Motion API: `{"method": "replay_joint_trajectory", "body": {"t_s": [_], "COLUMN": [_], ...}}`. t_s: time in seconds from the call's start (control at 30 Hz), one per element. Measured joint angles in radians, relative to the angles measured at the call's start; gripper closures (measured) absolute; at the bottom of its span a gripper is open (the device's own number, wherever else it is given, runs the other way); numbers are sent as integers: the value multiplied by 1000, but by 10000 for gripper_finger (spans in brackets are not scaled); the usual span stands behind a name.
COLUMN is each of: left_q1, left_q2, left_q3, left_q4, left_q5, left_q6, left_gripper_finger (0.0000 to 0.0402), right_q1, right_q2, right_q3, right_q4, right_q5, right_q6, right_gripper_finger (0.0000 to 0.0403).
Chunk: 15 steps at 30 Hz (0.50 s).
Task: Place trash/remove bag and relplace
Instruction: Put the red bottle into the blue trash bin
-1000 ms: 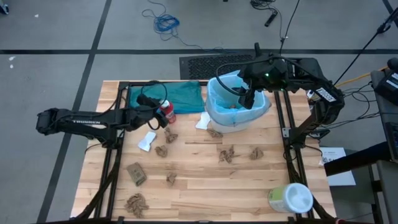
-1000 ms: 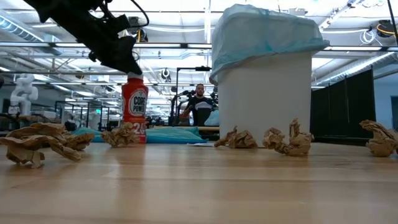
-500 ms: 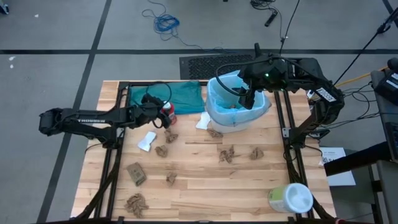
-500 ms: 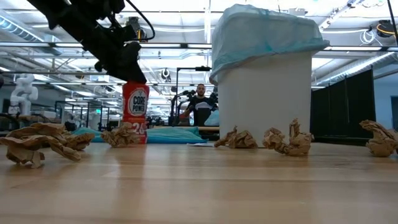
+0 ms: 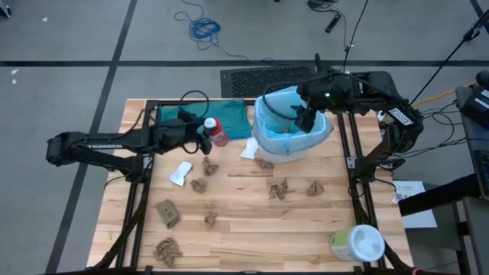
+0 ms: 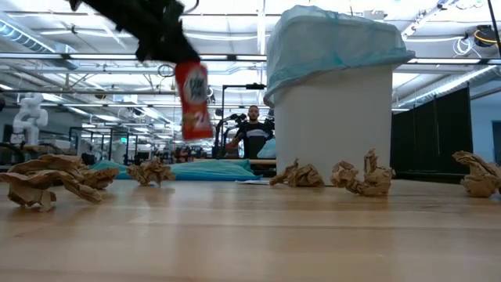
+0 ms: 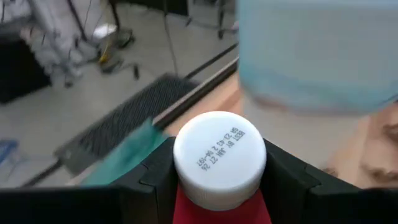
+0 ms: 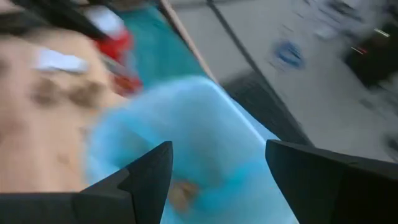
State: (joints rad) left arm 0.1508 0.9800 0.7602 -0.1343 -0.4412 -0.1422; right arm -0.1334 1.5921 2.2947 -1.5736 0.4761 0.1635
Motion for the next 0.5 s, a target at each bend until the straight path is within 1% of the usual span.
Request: {"method": "replay_joint_trajectory", "body": {"t_s": [0.07, 0.17, 0.27, 0.33, 0.37, 0.4, 0.43, 0.5], "left_q1": [-10, -23, -39, -52, -56, -61, -63, -67], "left_q2": [0, -1, 0, -1, -1, -1, -1, -1], "left_q3": [43, 97, 144, 169, 184, 199, 211, 230], "left_q4": [-4, -3, -2, -4, -6, -10, -12, -10], "left_q5": [5, 38, 52, 53, 53, 54, 54, 54], "left_q6": [33, 64, 99, 118, 129, 143, 155, 181], "left_gripper_finger": [226, 226, 226, 226, 226, 226, 226, 226], "right_q1": [-12, -29, -77, -116, -133, -147, -150, -132], "right_q2": [-3, -14, -17, -16, -15, -14, -13, -10], "right_q3": [-7, -12, -11, -11, -11, -11, -11, -11], "right_q4": [11, 5, 3, 3, 3, 5, 11, 26], "right_q5": [51, 65, 112, 106, 65, -4, -85, -212], "right_q6": [39, 83, 86, 87, 80, 63, 45, 25], "right_gripper_finger": [174, 218, 285, 336, 364, 383, 392, 390]}}
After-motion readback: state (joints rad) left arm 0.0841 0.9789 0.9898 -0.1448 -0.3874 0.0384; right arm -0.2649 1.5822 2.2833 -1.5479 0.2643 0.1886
